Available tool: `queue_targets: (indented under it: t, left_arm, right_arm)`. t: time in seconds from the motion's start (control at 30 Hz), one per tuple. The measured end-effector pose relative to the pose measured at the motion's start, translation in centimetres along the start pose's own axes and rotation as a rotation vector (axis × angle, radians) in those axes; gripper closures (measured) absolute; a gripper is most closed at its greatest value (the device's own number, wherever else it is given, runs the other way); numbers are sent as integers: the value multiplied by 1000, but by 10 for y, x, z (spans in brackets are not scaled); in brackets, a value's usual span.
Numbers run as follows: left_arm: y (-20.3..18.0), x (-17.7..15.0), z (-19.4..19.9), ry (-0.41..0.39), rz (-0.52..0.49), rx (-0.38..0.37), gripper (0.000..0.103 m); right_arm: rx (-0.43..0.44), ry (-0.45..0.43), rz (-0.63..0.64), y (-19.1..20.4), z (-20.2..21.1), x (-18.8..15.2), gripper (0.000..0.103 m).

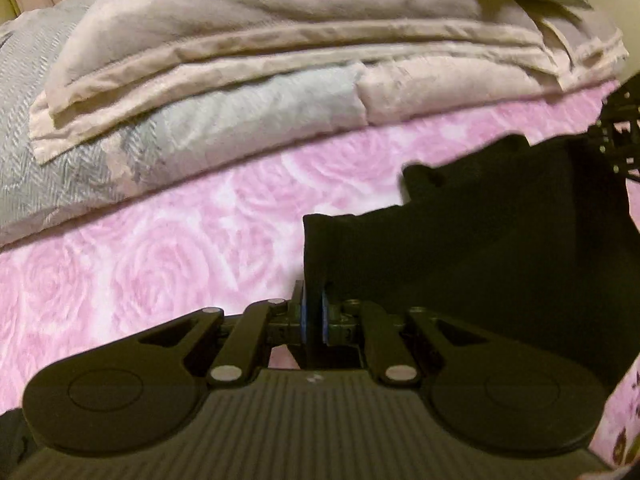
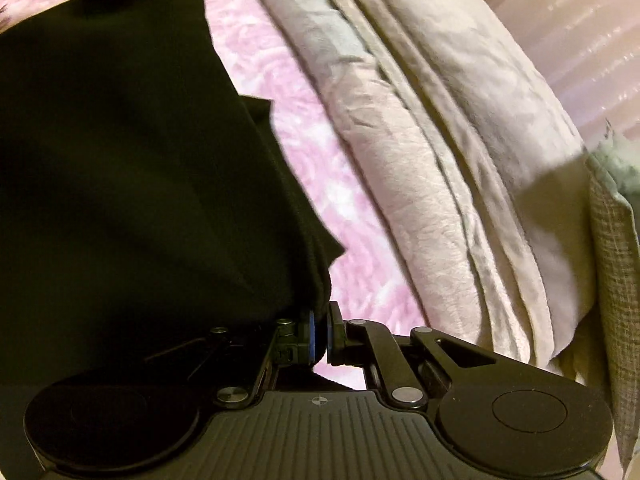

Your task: Fold clothes

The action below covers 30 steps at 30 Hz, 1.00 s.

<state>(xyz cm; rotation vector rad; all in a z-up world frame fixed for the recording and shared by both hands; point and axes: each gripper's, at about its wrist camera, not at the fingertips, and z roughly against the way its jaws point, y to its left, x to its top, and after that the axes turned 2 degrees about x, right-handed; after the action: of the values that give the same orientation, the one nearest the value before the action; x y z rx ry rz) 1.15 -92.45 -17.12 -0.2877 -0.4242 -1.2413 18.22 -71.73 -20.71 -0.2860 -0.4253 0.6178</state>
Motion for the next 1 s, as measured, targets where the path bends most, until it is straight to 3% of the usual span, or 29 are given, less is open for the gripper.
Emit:
queue_targets:
  t: [0.2, 0.37, 0.4, 0.43, 0.5, 0.73, 0.87, 1.0]
  left_arm:
    - [15, 11, -37, 3, 12, -33, 98]
    - [23, 2, -76, 23, 37, -50, 97]
    - [24, -2, -80, 23, 49, -53, 97]
    - [25, -6, -84, 22, 62, -52, 96]
    - [28, -12, -84, 2, 101, -16, 93]
    - [32, -45, -50, 27, 211, -62, 85]
    - [33, -64, -30, 47, 273, -98, 72]
    - [31, -83, -10, 60, 302, -125, 62]
  right_arm:
    - [-20, 31, -53, -11, -34, 3, 99]
    - [15, 0, -385, -33, -58, -6, 99]
    - [8, -10, -419, -34, -59, -9, 89]
    - [-4, -20, -452, -34, -59, -11, 58]
    - [-104, -36, -498, -35, -54, -15, 24]
    - [-215, -173, -998, -57, 23, -74, 24]
    - [-117, -144, -1250, -31, 52, -126, 24]
    - [13, -72, -1353, 11, 50, -165, 24]
